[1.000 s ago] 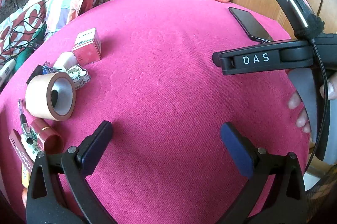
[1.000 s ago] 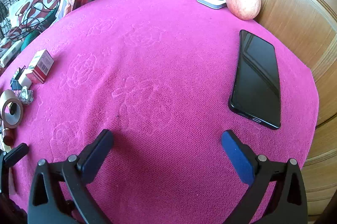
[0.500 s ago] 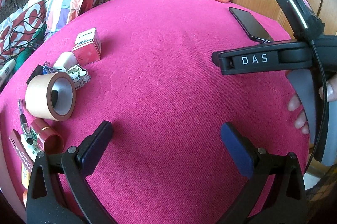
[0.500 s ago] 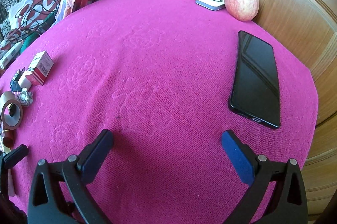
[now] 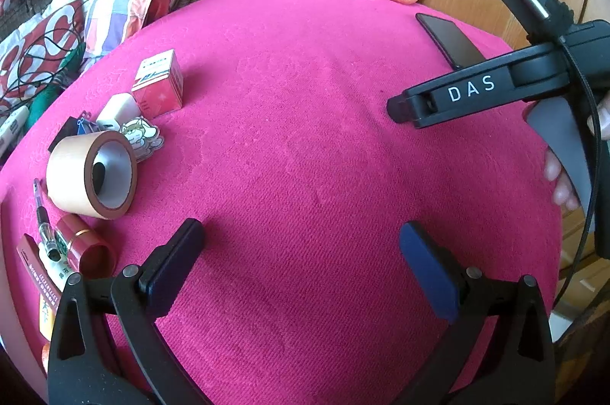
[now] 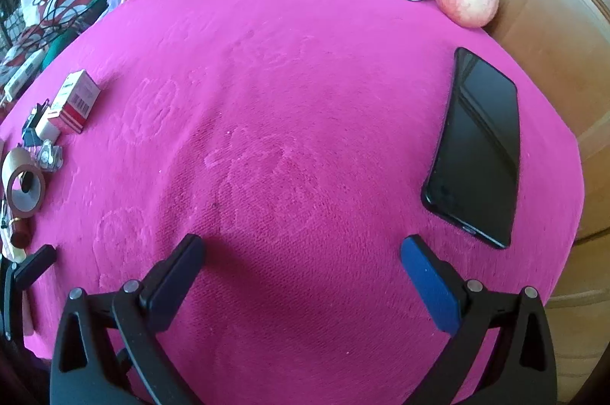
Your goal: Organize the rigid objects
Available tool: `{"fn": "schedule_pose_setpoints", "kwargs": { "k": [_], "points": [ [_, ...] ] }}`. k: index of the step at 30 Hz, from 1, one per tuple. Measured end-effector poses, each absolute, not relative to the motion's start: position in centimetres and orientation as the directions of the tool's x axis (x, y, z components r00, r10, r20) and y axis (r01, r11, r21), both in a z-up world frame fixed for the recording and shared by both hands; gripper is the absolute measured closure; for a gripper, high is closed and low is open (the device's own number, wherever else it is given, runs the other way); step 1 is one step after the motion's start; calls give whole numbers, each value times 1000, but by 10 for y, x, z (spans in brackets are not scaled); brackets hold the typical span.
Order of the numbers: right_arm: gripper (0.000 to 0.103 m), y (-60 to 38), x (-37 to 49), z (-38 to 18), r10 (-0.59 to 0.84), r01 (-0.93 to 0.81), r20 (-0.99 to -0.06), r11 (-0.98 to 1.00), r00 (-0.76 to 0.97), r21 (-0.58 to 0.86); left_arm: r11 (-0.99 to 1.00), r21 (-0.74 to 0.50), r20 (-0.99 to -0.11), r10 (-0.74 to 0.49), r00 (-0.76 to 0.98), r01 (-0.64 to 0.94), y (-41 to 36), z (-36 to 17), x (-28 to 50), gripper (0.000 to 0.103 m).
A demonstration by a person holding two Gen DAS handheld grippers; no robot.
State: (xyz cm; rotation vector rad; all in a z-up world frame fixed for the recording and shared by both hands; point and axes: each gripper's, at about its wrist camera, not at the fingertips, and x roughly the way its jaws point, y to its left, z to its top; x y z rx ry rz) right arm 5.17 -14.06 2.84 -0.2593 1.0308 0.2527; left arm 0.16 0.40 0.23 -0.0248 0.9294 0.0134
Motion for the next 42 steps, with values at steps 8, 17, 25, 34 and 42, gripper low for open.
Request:
{"fn": "schedule_pose_setpoints", "kwargs": {
  "k": [8,17,25,34,42],
  "points": [
    [0,-138,57,27,106,-370,-861,923,497,-101,969,-236,-833,-164,528,-71,27,46,-12,0],
    [0,-131,66,27,85,-363,-886,927,457,-98,862,-174,-911,42,410,-476,96,56,-55,0],
    [0,-119,83,30,70,-360,-900,928,431,-101,819,-97,-942,108,318,-565,103,46,-73,0],
    [0,-117,87,29,70,-367,-904,925,422,-100,746,-202,-952,4,307,-634,117,30,-81,20],
    [0,-118,89,27,76,-373,-900,923,429,-99,723,-193,-960,1,280,-663,130,25,-85,20]
  ]
}}
